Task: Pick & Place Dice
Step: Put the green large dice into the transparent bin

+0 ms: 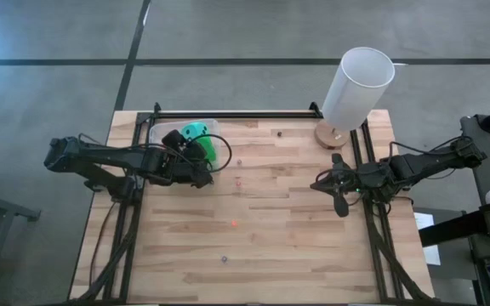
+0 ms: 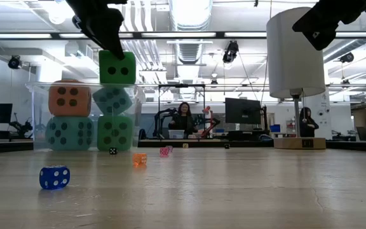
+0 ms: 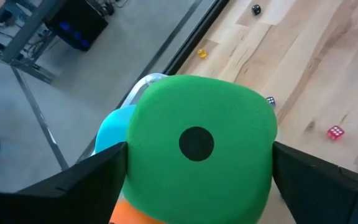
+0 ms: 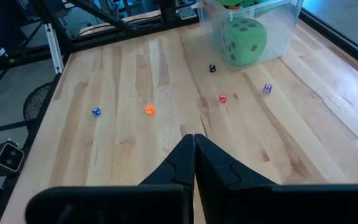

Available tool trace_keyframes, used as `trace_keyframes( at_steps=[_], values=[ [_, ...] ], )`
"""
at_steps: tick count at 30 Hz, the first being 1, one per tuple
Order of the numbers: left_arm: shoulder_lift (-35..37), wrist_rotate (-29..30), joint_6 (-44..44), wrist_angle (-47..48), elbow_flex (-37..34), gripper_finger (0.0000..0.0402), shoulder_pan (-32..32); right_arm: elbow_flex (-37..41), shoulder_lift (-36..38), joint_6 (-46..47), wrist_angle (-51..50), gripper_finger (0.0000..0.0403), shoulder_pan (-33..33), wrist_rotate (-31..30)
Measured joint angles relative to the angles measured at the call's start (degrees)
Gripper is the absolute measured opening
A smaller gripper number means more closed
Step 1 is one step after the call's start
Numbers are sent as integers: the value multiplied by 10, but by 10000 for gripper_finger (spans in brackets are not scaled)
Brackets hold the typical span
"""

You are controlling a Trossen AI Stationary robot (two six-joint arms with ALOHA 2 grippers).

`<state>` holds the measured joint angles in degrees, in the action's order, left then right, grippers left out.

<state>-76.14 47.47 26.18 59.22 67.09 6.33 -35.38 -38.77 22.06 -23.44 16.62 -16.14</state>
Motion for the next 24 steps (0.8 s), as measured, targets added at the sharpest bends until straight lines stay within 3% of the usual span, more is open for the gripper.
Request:
trace_keyframes(
  at_steps=[5,16,24],
  values=[
    [0,2,-9,0,0,397,0,0,0,0,0,8,0,0],
    [0,-9,-7,-11,0,398,0,0,0,0,0,8,0,0],
    [0,5,92,-11,0,395,-10,0,0,0,0,8,0,0]
  ],
)
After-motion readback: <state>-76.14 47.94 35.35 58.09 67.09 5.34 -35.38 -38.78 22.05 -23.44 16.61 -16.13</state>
